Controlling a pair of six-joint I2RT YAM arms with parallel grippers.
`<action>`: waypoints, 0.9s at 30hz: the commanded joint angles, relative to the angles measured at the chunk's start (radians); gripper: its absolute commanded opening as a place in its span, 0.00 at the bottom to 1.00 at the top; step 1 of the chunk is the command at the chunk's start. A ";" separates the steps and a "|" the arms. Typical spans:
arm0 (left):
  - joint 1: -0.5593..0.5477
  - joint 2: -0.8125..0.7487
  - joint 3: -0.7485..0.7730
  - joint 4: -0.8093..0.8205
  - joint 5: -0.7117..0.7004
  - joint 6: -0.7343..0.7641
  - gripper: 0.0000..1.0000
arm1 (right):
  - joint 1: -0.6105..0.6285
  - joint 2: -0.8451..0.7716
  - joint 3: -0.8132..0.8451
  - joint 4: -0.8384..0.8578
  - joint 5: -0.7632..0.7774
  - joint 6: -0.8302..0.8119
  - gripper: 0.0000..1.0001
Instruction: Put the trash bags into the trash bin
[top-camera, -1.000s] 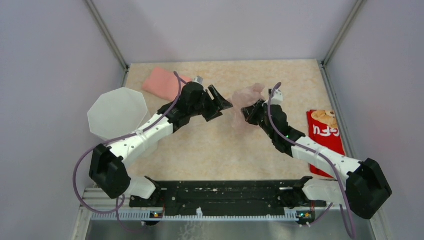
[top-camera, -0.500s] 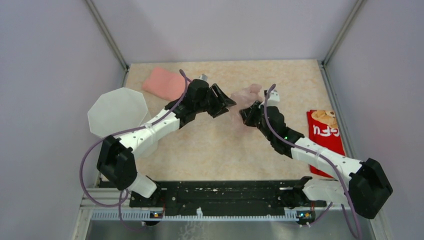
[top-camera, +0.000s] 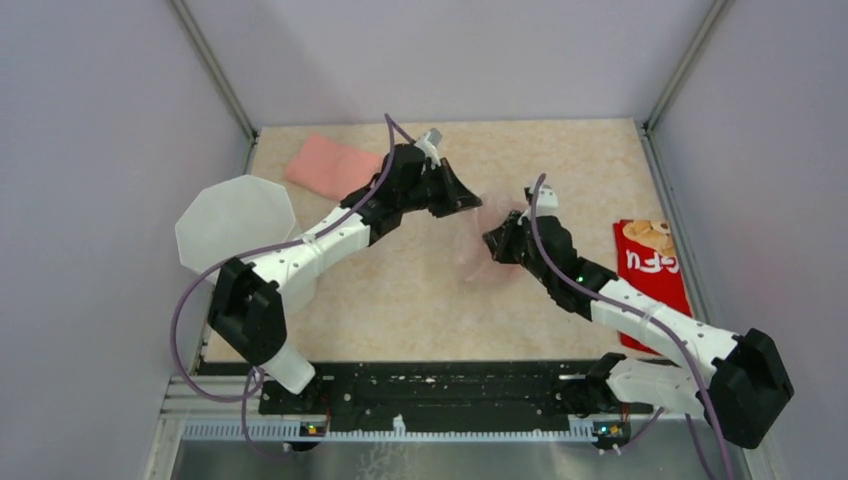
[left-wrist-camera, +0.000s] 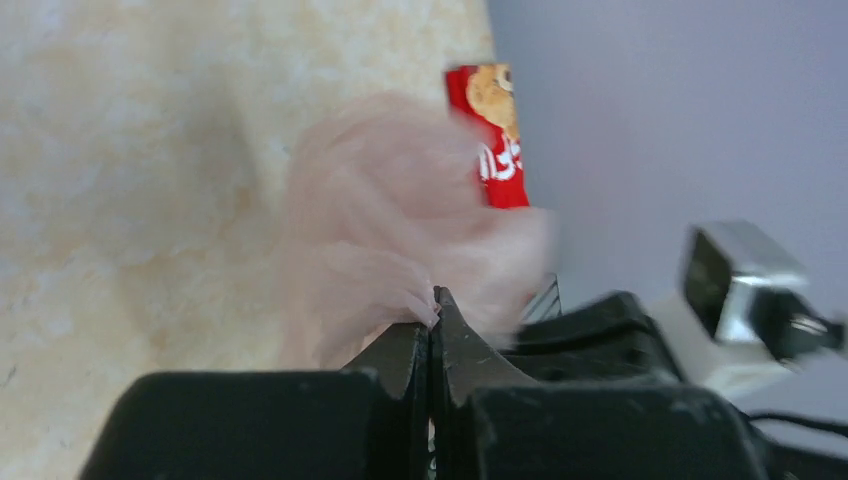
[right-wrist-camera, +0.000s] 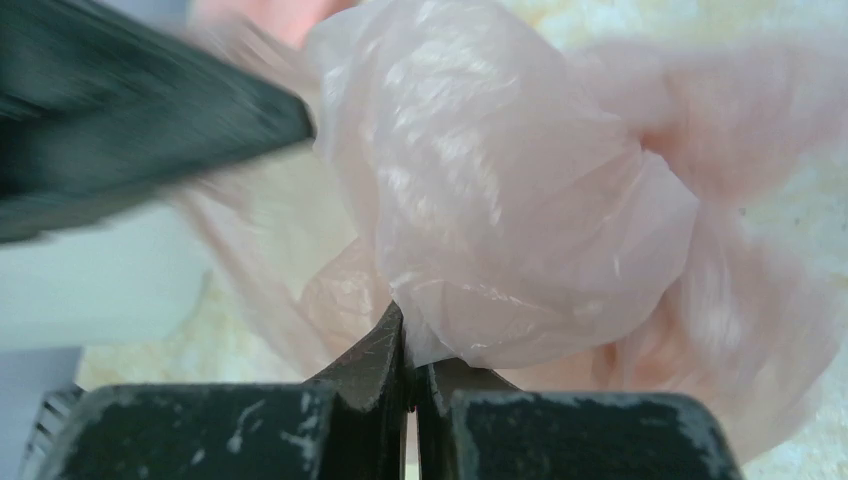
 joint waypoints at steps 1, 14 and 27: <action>-0.017 -0.041 0.037 0.146 0.174 0.205 0.00 | 0.011 0.079 0.027 -0.139 -0.074 -0.027 0.00; -0.023 -0.209 -0.237 0.187 0.150 0.316 0.00 | 0.010 0.252 0.080 -0.190 -0.123 0.009 0.00; -0.020 -0.211 -0.303 0.081 0.072 0.367 0.00 | 0.042 0.180 0.287 -0.512 0.037 -0.113 0.00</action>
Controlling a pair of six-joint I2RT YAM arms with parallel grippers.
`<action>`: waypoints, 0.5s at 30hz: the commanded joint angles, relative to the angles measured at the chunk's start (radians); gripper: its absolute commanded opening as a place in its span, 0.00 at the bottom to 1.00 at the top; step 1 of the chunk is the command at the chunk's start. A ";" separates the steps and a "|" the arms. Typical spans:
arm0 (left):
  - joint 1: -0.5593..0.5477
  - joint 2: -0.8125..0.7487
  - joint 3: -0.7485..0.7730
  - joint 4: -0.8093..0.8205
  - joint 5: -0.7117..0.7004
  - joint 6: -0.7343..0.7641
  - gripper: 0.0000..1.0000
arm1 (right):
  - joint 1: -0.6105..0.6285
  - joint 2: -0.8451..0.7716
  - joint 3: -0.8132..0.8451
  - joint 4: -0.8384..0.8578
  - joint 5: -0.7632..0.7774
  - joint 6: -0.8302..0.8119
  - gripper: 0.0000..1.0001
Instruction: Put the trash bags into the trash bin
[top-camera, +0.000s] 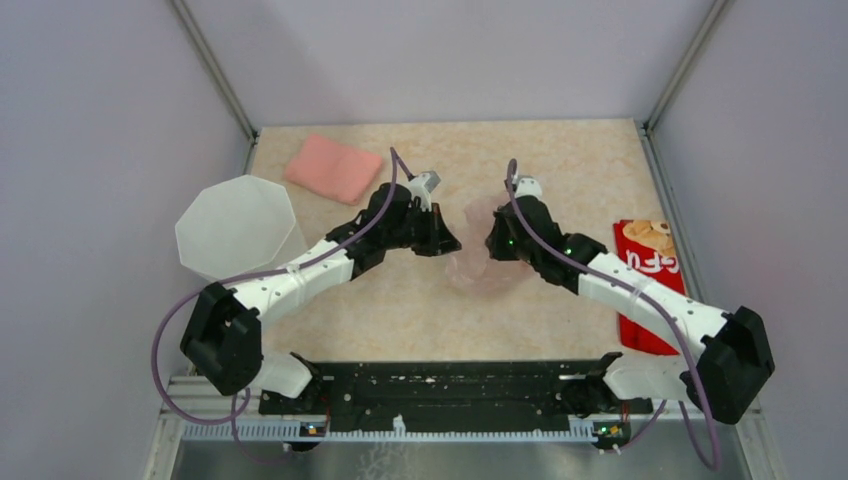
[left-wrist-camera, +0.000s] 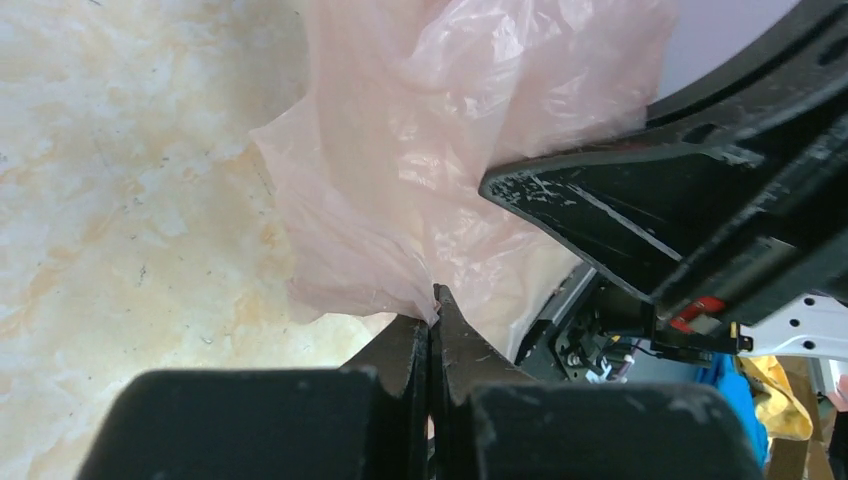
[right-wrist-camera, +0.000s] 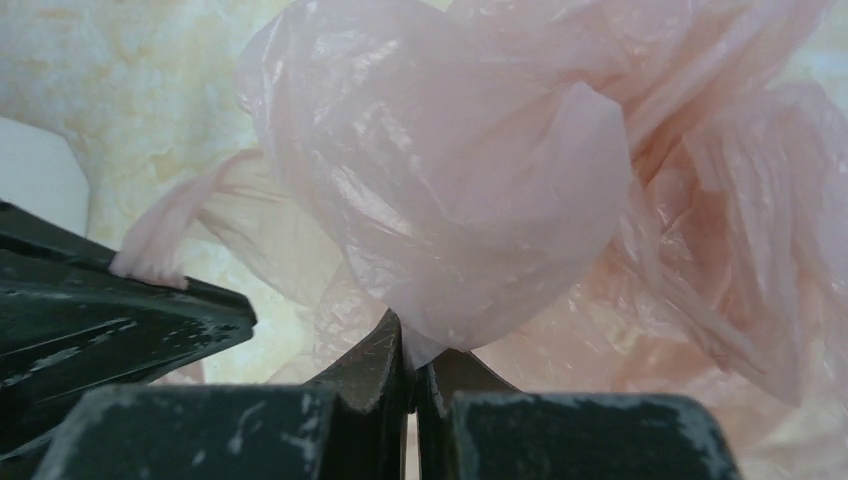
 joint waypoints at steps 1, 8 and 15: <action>0.002 -0.027 -0.001 0.029 -0.020 0.032 0.00 | 0.047 0.030 0.045 -0.104 0.064 -0.047 0.00; 0.005 -0.037 0.048 0.055 -0.045 0.037 0.00 | 0.046 0.181 -0.079 0.004 0.112 0.010 0.00; 0.011 -0.065 0.101 0.086 -0.030 0.032 0.00 | 0.047 0.309 -0.096 0.098 0.081 0.008 0.00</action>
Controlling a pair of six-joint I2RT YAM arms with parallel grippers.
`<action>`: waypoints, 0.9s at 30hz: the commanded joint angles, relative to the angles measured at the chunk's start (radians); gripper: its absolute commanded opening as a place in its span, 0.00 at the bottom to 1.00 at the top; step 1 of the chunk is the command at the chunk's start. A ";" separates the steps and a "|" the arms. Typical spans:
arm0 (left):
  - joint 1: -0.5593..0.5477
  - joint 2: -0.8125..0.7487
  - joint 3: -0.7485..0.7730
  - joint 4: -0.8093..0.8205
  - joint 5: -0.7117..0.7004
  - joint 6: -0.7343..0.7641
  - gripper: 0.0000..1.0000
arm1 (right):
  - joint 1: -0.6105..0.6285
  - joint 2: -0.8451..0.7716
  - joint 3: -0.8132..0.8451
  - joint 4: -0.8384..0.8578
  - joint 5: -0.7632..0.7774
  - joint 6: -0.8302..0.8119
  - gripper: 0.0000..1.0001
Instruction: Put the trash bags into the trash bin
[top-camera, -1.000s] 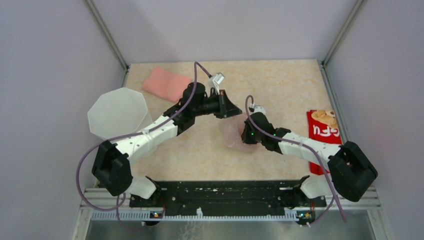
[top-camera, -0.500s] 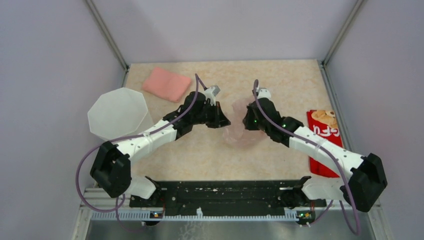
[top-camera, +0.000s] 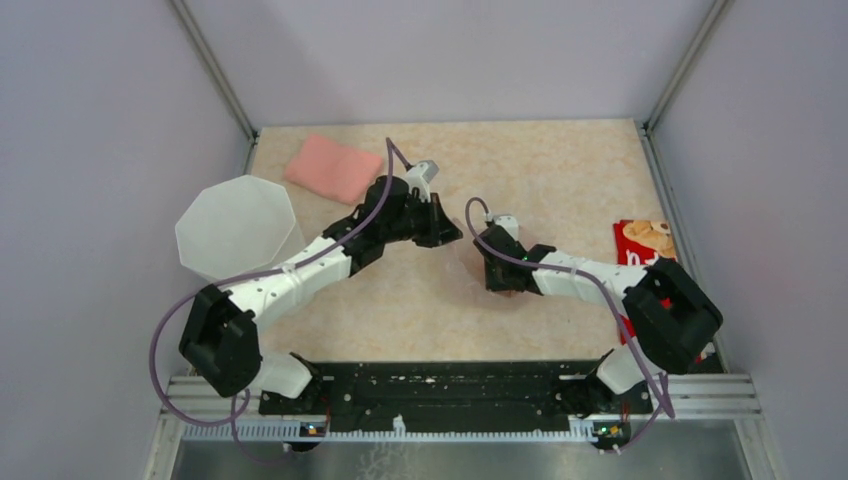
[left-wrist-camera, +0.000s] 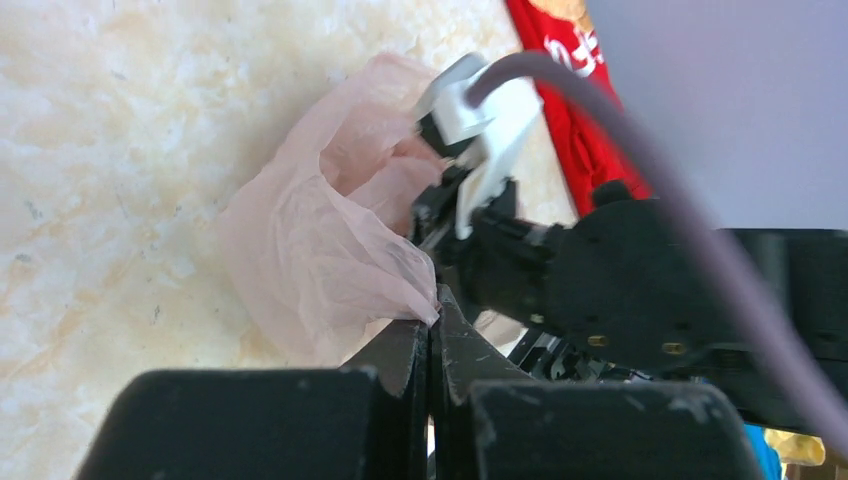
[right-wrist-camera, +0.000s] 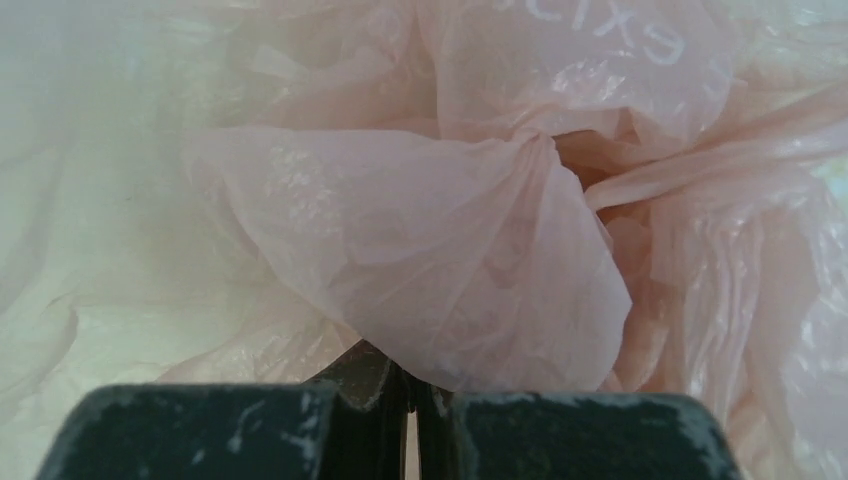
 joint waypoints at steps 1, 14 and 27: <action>0.007 -0.071 0.073 0.097 0.001 0.012 0.00 | 0.007 0.043 -0.003 0.119 -0.001 0.007 0.00; 0.019 -0.153 -0.030 0.044 -0.055 0.001 0.00 | 0.001 -0.008 0.082 0.058 -0.049 -0.006 0.36; 0.019 -0.095 -0.100 0.024 -0.015 -0.007 0.00 | 0.007 -0.153 0.326 -0.190 -0.024 -0.060 0.64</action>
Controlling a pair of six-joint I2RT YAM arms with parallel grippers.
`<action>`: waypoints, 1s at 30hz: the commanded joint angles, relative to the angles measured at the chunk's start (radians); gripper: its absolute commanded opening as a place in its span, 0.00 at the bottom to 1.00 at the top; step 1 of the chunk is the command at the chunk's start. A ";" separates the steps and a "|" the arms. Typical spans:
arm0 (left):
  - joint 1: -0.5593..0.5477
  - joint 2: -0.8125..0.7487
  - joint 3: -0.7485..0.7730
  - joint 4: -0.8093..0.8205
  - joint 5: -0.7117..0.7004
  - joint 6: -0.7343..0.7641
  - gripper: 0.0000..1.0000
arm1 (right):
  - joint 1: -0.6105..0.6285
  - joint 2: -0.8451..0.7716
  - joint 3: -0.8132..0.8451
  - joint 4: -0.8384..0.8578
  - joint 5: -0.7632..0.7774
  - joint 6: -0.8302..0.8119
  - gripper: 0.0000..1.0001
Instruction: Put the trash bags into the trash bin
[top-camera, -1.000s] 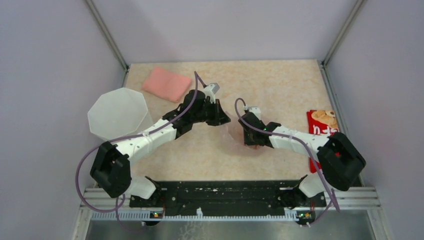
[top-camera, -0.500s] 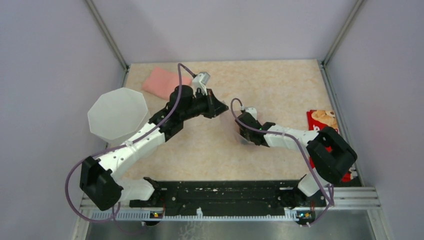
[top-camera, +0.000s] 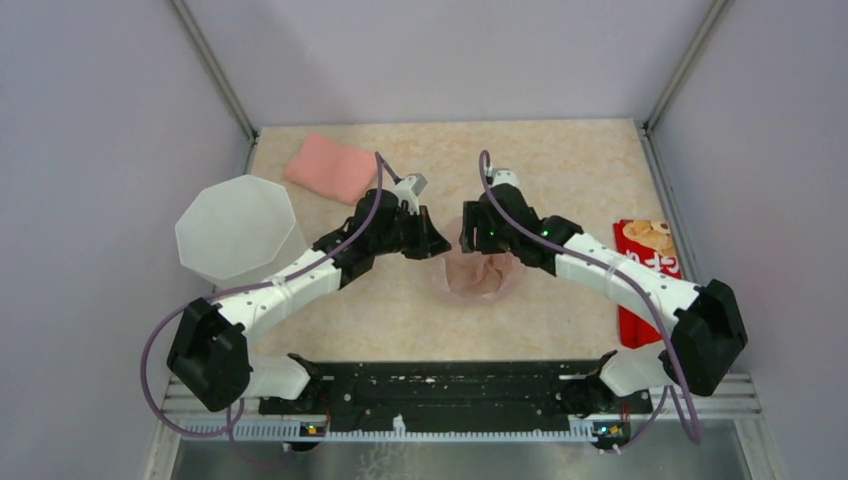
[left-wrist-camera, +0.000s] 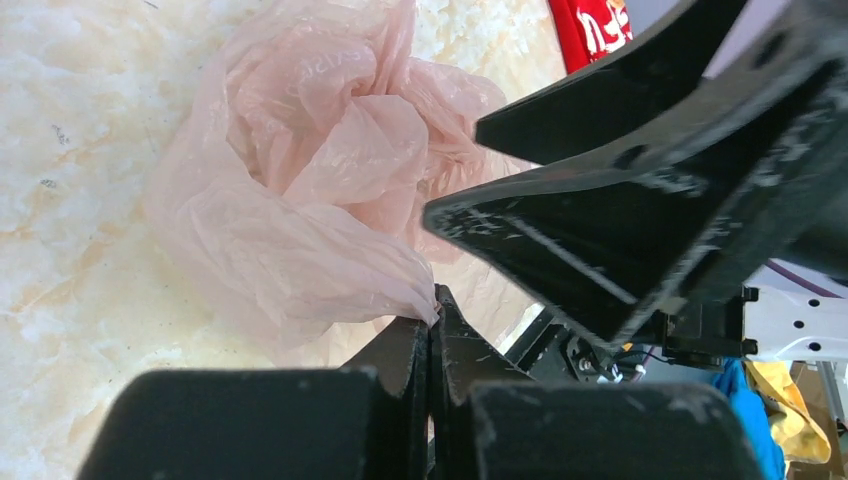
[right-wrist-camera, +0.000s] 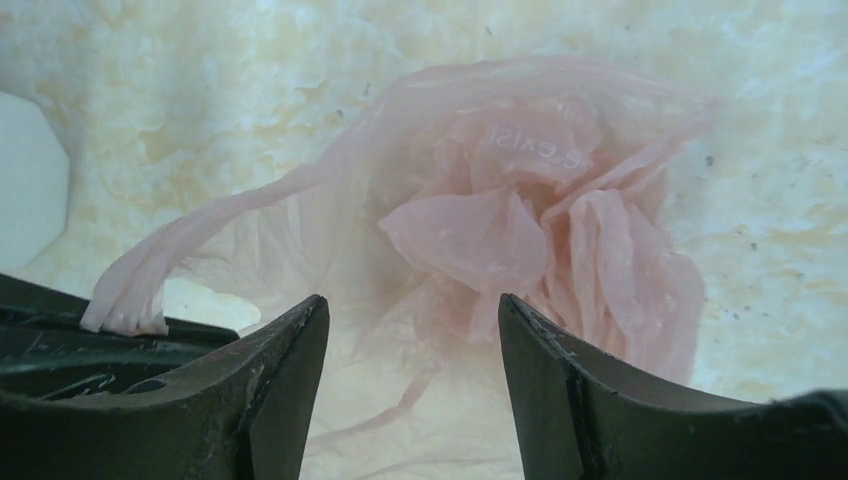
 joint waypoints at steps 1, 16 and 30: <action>0.001 -0.007 0.008 0.012 -0.020 0.002 0.00 | 0.005 -0.061 0.071 -0.142 0.087 -0.039 0.65; 0.001 0.008 0.031 -0.012 -0.018 0.009 0.00 | -0.141 0.032 -0.019 -0.075 0.022 -0.127 0.60; 0.001 0.022 0.114 -0.062 -0.026 0.033 0.00 | -0.183 0.028 -0.019 -0.061 0.027 -0.120 0.56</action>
